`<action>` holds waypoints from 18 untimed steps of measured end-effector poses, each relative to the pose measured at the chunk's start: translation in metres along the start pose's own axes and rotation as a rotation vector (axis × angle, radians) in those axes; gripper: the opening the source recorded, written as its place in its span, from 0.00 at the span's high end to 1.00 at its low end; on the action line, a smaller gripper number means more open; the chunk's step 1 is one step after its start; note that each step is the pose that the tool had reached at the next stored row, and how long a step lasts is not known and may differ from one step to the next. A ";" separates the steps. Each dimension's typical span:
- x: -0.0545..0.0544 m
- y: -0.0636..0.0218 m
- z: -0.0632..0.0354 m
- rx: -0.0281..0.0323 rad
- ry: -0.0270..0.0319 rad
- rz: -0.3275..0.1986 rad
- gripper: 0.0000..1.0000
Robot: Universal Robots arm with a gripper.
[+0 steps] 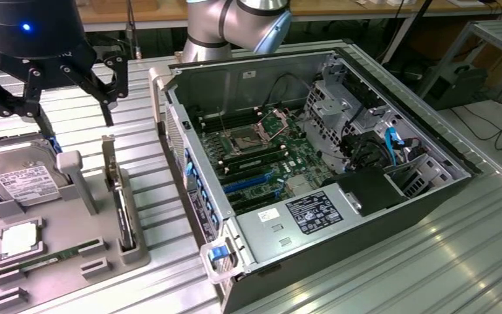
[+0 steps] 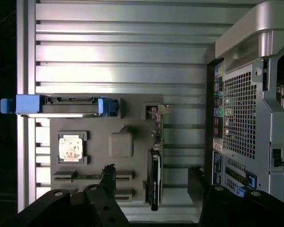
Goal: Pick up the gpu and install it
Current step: 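Pick up the gpu and move the gpu toward the slot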
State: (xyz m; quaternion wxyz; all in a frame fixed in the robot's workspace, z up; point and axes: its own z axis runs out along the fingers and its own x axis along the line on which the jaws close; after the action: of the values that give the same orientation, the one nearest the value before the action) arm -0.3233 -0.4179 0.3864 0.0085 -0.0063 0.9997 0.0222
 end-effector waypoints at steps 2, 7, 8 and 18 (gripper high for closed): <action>0.000 -0.0079 0.0010 -0.0002 -0.0002 0.000 0.28; -0.005 -0.0169 0.0074 -0.0005 -0.0001 0.011 0.28; -0.006 -0.0170 0.0098 -0.0004 -0.0007 0.023 0.28; -0.011 -0.0183 0.0165 -0.0040 -0.0009 0.027 0.28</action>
State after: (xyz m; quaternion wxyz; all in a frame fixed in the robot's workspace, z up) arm -0.3119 -0.4353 0.3693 0.0086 0.0073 0.9996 0.0243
